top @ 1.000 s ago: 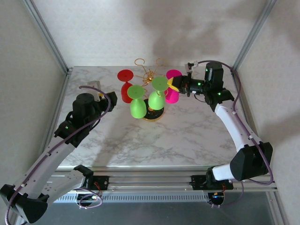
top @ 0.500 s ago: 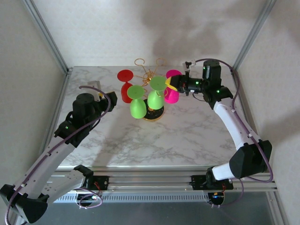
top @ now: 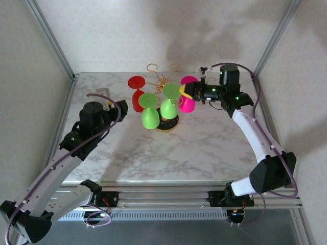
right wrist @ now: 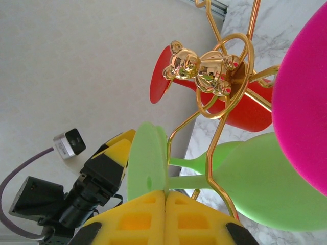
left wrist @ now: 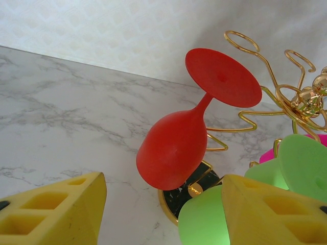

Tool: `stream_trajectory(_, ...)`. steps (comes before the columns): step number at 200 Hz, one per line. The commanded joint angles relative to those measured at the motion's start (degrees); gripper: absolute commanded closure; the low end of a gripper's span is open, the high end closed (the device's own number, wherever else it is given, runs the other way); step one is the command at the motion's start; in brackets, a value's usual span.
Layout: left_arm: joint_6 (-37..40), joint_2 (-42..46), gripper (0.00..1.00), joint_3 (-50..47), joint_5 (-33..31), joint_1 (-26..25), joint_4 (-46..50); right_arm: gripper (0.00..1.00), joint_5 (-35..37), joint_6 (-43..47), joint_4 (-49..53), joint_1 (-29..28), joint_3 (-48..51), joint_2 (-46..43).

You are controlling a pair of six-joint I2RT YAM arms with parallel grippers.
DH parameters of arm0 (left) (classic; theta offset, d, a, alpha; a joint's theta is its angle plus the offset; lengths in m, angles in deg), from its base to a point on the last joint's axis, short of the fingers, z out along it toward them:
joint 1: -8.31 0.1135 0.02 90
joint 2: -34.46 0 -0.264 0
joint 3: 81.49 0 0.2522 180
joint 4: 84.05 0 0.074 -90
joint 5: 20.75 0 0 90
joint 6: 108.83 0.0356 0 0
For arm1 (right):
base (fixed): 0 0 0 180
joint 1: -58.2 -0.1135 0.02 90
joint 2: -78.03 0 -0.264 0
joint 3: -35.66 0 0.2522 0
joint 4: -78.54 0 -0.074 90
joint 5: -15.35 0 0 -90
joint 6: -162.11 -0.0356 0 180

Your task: Take the wine glass off the wine glass rack

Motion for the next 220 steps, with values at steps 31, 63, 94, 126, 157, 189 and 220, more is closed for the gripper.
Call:
stream_trajectory(31,0.78,0.74,0.39,0.37,-0.82,-0.5,-0.57,1.0,1.18,3.88,4.03,-0.66,-3.61,1.0)
stream_trajectory(63,0.89,0.7,0.39,0.37,-1.1,-0.6,-0.59,1.0,1.44,4.8,5.47,-0.7,-4.62,1.49)
stream_trajectory(94,0.94,0.72,0.39,0.19,-1.14,-0.57,-0.68,1.0,1.55,6.12,7.77,-1.01,-6.13,2.07)
stream_trajectory(126,1.12,0.52,0.39,0.18,-1.14,-0.55,-0.93,1.0,1.8,6.89,9.38,-1.39,-7.02,2.25)
stream_trajectory(157,1.12,0.83,0.39,0.06,-1.14,-0.57,-0.81,1.0,1.79,7.08,10.13,-1.93,-6.97,1.68)
stream_trajectory(189,1.12,1.48,0.39,-0.25,-1.4,-0.59,-0.64,1.0,1.87,7.52,11.18,-2.41,-6.44,1.21)
stream_trajectory(220,0.96,1.89,0.39,-0.42,-1.4,-0.59,-0.57,1.0,2.05,8.16,12.15,-2.94,-6.51,0.99)
